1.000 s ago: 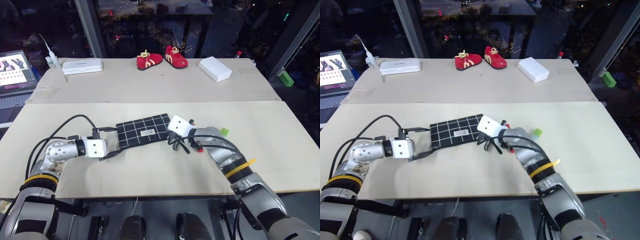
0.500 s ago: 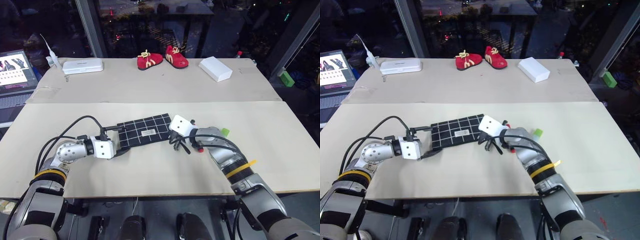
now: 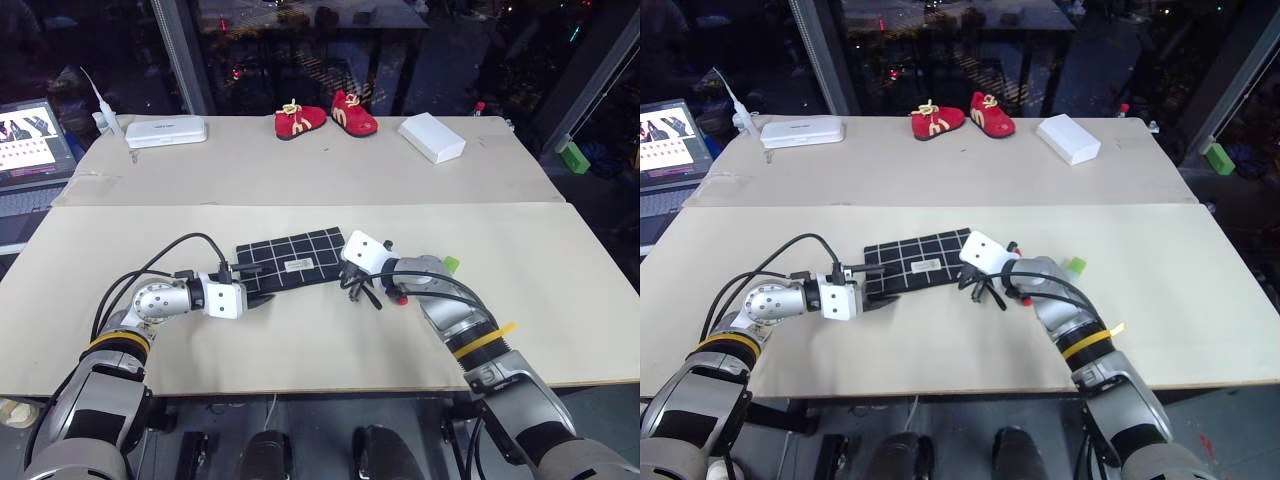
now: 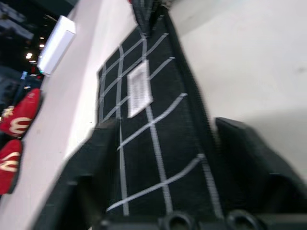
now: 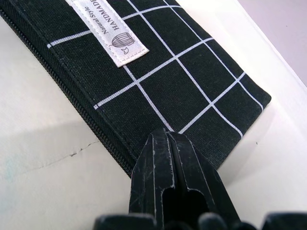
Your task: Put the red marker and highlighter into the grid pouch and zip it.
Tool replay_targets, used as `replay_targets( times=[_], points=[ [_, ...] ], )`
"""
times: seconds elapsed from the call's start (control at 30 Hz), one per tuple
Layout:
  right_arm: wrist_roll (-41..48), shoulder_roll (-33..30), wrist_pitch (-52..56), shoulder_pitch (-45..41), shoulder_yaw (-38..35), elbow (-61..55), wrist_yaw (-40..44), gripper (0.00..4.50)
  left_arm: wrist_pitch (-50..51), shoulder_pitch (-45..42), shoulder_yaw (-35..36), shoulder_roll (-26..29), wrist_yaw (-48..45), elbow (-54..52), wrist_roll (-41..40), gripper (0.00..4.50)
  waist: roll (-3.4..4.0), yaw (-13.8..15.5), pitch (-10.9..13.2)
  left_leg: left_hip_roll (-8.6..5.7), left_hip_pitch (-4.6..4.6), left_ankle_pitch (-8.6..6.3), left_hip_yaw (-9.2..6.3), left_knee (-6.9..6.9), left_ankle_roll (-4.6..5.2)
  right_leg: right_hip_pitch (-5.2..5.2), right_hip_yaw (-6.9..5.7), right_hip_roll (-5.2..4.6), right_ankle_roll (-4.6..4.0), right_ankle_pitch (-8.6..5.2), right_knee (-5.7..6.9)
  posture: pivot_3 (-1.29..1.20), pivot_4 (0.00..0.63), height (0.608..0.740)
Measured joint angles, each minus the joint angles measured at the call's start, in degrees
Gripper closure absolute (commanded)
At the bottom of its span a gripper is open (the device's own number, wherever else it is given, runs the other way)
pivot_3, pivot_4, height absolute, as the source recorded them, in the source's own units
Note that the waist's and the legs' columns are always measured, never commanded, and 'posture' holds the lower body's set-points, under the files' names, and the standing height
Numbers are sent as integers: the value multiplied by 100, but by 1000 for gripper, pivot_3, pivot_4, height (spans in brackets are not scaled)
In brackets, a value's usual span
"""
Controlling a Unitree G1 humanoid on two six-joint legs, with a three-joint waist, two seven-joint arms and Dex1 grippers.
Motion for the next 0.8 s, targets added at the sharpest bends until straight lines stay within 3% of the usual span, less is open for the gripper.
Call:
replay_targets(
  times=[0.13, 0.2, 0.37, 0.47, 0.67, 0.8],
  points=[
    [3, -11, 5, 9, -16, -14, 11, 4500, 15, -12, 50, 0, -221, 61, -246, 4030, 0, -11, 0, 0, -3, 0, -2, 0, 1, -2, 0, -1, 0, 0, -1, 0, 150, 740],
    [6, -15, 6, 14, -36, -21, 38, 4500, 27, -22, 109, -10, -330, 61, -394, 4455, 0, -18, 0, 0, -3, -1, -2, 0, 1, -2, 0, -1, 0, 0, -2, 0, 150, 740],
    [121, -31, 67, 74, -218, -47, 134, 4500, 529, 50, 273, -273, -951, 5, -1056, 4455, 0, -16, 0, 0, -6, -1, -4, 0, 1, -2, -2, -1, 1, 0, -4, 0, 150, 740],
    [437, 73, 365, 74, -543, -16, 170, 3783, 930, 129, 374, -357, -1235, -189, -1355, 4500, 0, -27, 0, 2, -7, -1, -8, 0, 1, -4, -2, 3, 0, 0, -3, 0, 150, 740],
    [1629, 215, 1495, -354, -1694, -156, 283, 1691, 1670, 320, 568, -368, -1327, -696, -1594, 4500, 0, -45, 2, 5, -21, -1, -21, 0, 1, -16, -2, 3, -1, 1, -2, 0, 150, 740],
    [2620, -96, 2553, -686, -2328, -872, 659, 1691, 2060, 445, 716, -359, -1136, -1004, -1668, 4500, 0, -34, 2, 8, -31, -2, -54, -4, 3, -15, -12, 3, 0, 1, -2, 0, 150, 740]
  ],
)
